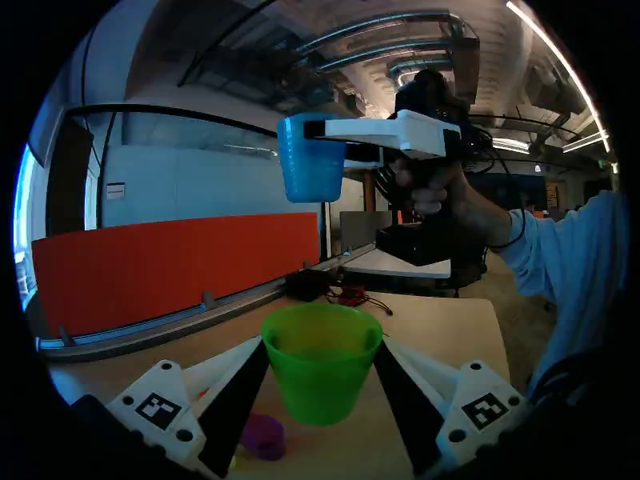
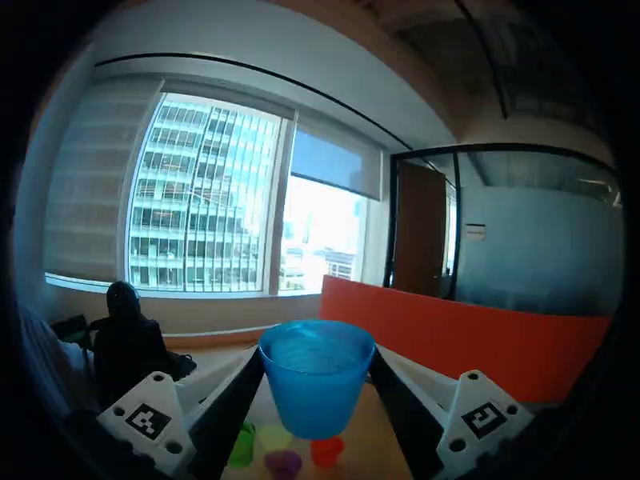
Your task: Pour water
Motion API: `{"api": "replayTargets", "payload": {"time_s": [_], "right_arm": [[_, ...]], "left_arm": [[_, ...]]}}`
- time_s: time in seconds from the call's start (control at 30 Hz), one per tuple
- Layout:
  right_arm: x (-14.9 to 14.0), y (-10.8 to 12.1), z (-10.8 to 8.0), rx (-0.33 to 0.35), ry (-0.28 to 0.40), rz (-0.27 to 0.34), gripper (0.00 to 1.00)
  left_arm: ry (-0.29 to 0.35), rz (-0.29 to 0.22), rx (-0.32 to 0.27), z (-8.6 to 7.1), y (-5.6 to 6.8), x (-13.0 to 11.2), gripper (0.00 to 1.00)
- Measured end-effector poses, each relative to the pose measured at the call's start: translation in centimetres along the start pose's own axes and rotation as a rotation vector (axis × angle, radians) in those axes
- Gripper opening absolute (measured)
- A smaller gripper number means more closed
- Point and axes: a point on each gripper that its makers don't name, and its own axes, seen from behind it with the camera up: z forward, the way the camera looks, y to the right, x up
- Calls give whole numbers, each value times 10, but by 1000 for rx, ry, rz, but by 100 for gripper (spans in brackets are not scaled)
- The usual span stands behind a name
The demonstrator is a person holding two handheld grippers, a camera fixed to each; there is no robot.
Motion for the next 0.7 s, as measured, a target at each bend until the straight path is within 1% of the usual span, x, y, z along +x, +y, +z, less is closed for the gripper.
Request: {"api": "replayTargets", "payload": {"time_s": [0.17, 0.37, 0.7], "right_arm": [[-6, 4, -5, -8, -10, 4, 90], [-14, 10, -12, -15, -19, 20, 90], [-25, 22, -28, -36, -25, 30, 90]], "left_arm": [[0, -2, 3, -2, -3, 0, 85], [-13, -1, 15, -5, -7, -6, 86], [-28, -18, 29, -14, -14, -11, 85]]}}
